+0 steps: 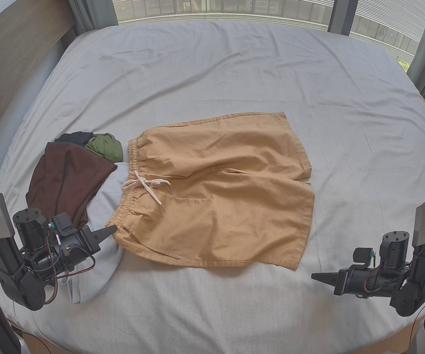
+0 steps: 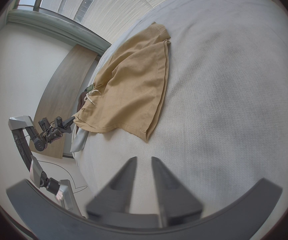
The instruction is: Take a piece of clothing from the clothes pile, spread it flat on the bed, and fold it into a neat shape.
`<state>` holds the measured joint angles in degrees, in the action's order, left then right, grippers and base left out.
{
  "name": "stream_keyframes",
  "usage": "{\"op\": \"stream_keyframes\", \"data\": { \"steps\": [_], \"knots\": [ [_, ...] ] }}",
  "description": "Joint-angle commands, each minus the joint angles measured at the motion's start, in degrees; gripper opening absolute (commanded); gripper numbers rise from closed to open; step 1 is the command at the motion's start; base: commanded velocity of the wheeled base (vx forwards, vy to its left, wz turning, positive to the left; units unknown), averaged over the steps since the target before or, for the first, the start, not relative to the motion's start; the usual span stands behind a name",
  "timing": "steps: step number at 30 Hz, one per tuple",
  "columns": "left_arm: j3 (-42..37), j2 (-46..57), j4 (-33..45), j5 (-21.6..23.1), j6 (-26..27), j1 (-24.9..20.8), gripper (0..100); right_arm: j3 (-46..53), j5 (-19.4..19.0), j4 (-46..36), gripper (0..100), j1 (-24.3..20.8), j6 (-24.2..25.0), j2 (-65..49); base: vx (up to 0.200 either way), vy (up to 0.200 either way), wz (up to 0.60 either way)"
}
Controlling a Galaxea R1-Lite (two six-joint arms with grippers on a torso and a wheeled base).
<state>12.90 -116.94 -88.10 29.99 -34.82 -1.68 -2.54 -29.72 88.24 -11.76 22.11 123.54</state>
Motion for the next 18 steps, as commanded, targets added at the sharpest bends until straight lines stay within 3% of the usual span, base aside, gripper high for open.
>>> {"op": "stream_keyframes", "data": {
  "steps": [1,14,18],
  "knots": [
    [0.90,-0.48,-0.05,-0.19,0.01,-0.08,0,-4.14,0.19,0.09,100,-0.98,0.30,5.40,0.000,0.000,0.00],
    [0.99,-0.83,-0.05,-0.11,0.28,-0.16,0,-13.55,0.37,0.09,100,-5.11,3.29,9.79,0.000,0.000,0.00],
    [1.08,-1.27,-0.14,-0.28,0.45,-0.16,0,-15.48,2.91,0.09,100,-6.08,4.17,9.88,0.000,0.000,0.00]
  ]
}}
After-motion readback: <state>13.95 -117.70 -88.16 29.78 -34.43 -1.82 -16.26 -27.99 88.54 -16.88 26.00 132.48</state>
